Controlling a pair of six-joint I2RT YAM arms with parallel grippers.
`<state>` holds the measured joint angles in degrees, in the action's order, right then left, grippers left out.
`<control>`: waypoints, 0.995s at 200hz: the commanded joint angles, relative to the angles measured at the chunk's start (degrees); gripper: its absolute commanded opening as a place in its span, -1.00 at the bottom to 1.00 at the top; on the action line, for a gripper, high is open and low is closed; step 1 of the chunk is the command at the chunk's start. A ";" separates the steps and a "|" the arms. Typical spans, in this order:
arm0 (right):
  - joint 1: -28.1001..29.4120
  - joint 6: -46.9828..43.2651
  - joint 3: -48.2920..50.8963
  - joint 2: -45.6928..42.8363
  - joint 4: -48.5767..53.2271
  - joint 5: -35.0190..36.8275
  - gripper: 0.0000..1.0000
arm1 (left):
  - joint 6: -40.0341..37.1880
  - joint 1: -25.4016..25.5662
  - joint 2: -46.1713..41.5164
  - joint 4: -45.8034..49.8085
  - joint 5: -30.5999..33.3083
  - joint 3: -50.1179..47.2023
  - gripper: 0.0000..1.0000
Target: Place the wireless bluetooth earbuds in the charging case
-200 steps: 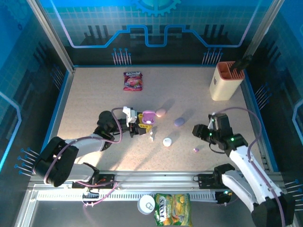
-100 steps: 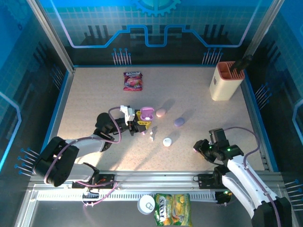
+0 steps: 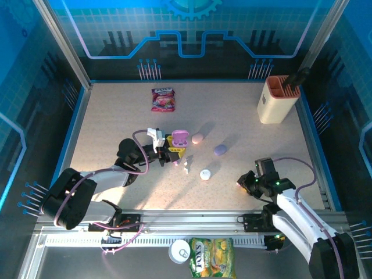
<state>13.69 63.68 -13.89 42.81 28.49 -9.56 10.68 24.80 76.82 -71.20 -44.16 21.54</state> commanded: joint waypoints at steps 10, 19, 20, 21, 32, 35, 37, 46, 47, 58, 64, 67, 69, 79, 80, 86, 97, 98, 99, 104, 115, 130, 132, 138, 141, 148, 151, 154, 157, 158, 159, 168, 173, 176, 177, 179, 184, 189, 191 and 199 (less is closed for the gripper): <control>-0.82 -0.49 1.03 2.06 -3.13 -0.74 -0.58 | 0.90 -0.46 -1.06 -0.87 -0.11 -0.53 -0.32; -0.73 -1.52 0.50 2.90 -2.79 -0.42 -0.61 | 0.80 -0.52 -1.11 -0.66 -0.33 -0.53 -0.32; -0.75 -1.66 0.43 2.98 -2.76 -0.39 -0.61 | 0.82 -0.48 -1.13 -0.63 -0.36 -0.53 -0.32; -0.76 -1.78 0.48 3.07 -2.75 -0.34 -0.61 | 0.78 -0.47 -1.13 -0.62 -0.38 -0.53 -0.32; -0.77 -3.57 -0.23 3.95 -2.24 0.19 -0.62 | 0.11 -0.46 -1.12 -0.32 -0.56 -0.62 -0.31; -0.77 -4.11 -0.46 4.21 -2.11 0.36 -0.63 | -0.07 -0.45 -1.12 -0.29 -0.57 -0.60 -0.31; -0.77 -4.54 -0.58 4.39 -2.05 0.52 -0.63 | -0.16 -0.50 -1.14 -0.11 -0.57 -0.62 -0.31; -0.77 -6.50 -1.37 5.14 -1.42 1.14 -0.63 | -0.60 -0.47 -1.21 0.60 -0.57 -0.50 -0.31; -0.77 -6.79 -1.52 5.29 -1.33 1.18 -0.63 | -0.63 -0.46 -1.22 0.70 -0.53 -0.52 -0.31; -0.77 -9.29 -2.79 6.70 -0.89 1.23 -0.63 | -1.23 -0.51 -1.31 1.66 -0.44 -0.47 -0.30; -0.64 -10.67 -3.58 7.65 -0.62 1.34 -0.63 | -1.62 -0.45 -1.38 2.28 -0.28 -0.46 -0.30; -0.53 -11.33 -4.13 8.04 -0.33 1.54 -0.63 | -1.83 -0.45 -1.40 2.68 -0.23 -0.38 -0.30; -0.40 -11.74 -4.48 8.53 -0.03 1.73 -0.64 | -1.98 -0.45 -1.41 2.85 -0.22 -0.43 -0.30; 0.22 -13.93 -6.37 10.40 1.24 2.66 -0.65 | -2.61 -0.45 -1.54 3.92 -0.13 -0.27 -0.30; 0.25 -14.11 -6.52 10.60 1.36 2.77 -0.65 | -2.65 -0.45 -1.56 3.99 -0.13 -0.27 -0.30; 0.81 -15.55 -7.73 11.77 1.94 3.16 -0.65 | -2.91 -0.45 -1.63 4.74 -0.09 -0.14 -0.30; 2.02 -18.12 -9.92 14.16 3.01 4.06 -0.66 | -3.30 -0.45 -1.67 5.64 0.03 0.03 -0.30; 2.16 -18.40 -10.19 14.38 3.08 4.13 -0.66 | -3.39 -0.45 -1.63 5.72 0.08 0.06 -0.30; 2.23 -18.67 -10.41 14.61 3.16 4.25 -0.66 | -3.38 -0.49 -1.65 5.77 0.06 0.07 -0.30; 2.87 -20.04 -11.49 15.68 3.44 4.54 -0.66 | -3.67 -0.45 -1.65 6.08 0.11 0.07 -0.30; 4.47 -23.17 -14.39 19.20 4.62 5.39 -0.66 | -4.25 -0.49 -1.68 6.81 0.29 0.14 -0.30; 6.65 -27.26 -18.43 24.54 6.50 6.44 -0.65 | -4.90 -0.46 -1.69 7.81 0.55 0.30 -0.30; 6.86 -27.88 -18.91 25.34 6.91 6.47 -0.65 | -5.01 -0.45 -1.67 7.93 0.59 0.33 -0.30; 7.58 -29.38 -20.69 27.71 7.53 6.56 -0.65 | -5.18 -0.50 -1.67 8.20 0.58 0.32 -0.30; 7.96 -30.16 -21.46 28.85 8.00 6.64 -0.64 | -5.27 -0.46 -1.67 8.30 0.59 0.34 -0.30; 8.73 -31.73 -23.40 31.83 9.17 7.09 -0.64 | -5.39 -0.45 -1.67 8.46 0.60 0.34 -0.30; 9.06 -32.34 -24.26 32.96 9.68 7.41 -0.64 | -5.34 -0.50 -1.67 8.52 0.63 0.34 -0.30; 9.53 -32.93 -25.08 34.01 10.12 7.71 -0.64 | -5.43 -0.46 -1.69 8.60 0.62 0.29 -0.30; 9.90 -33.58 -25.86 34.97 10.62 8.05 -0.64 | -5.48 -0.45 -1.69 8.71 0.59 0.32 -0.30; 10.05 -33.78 -26.20 35.41 10.75 8.14 -0.64 | -5.49 -0.45 -1.68 8.71 0.58 0.33 -0.30; 10.13 -34.01 -26.46 35.76 10.95 8.24 -0.64 | -5.53 -0.45 -1.68 8.75 0.62 0.29 -0.30; 11.10 -35.35 -28.82 38.55 12.37 9.52 -0.64 | -5.64 -0.45 -1.84 9.20 0.60 0.26 -0.30; 11.62 -35.86 -29.95 39.90 13.13 10.25 -0.64 | -5.83 -0.45 -1.93 9.52 0.57 0.26 -0.30; 11.84 -36.23 -30.68 40.49 13.51 10.53 -0.64 | -5.87 -0.45 -2.00 9.64 0.62 0.25 -0.30; 11.95 -36.33 -30.89 40.72 13.60 10.57 -0.64 | -5.86 -0.45 -2.01 9.70 0.68 0.21 -0.30; 12.10 -36.43 -31.32 41.20 13.78 10.72 -0.64 | -5.93 -0.49 -2.08 9.79 0.68 0.18 -0.30; 12.37 -36.85 -32.42 42.13 14.45 11.02 -0.64 | -5.98 -0.45 -2.15 9.98 0.71 0.12 -0.30; 12.74 -37.12 -33.39 42.86 14.99 11.57 -0.64 | -6.06 -0.45 -2.28 10.16 0.80 0.08 -0.30; 12.95 -37.20 -33.99 43.21 15.49 12.05 -0.64 | -6.18 -0.45 -2.33 10.26 0.89 0.08 -0.30; 13.52 -37.59 -35.43 44.00 16.49 13.35 -0.64 | -6.43 -0.46 -2.46 10.60 0.92 -0.11 -0.30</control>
<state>25.50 30.68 -44.88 84.62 38.52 -0.80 6.26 24.80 76.23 -61.69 -43.92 21.54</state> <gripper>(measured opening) 0.182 0.384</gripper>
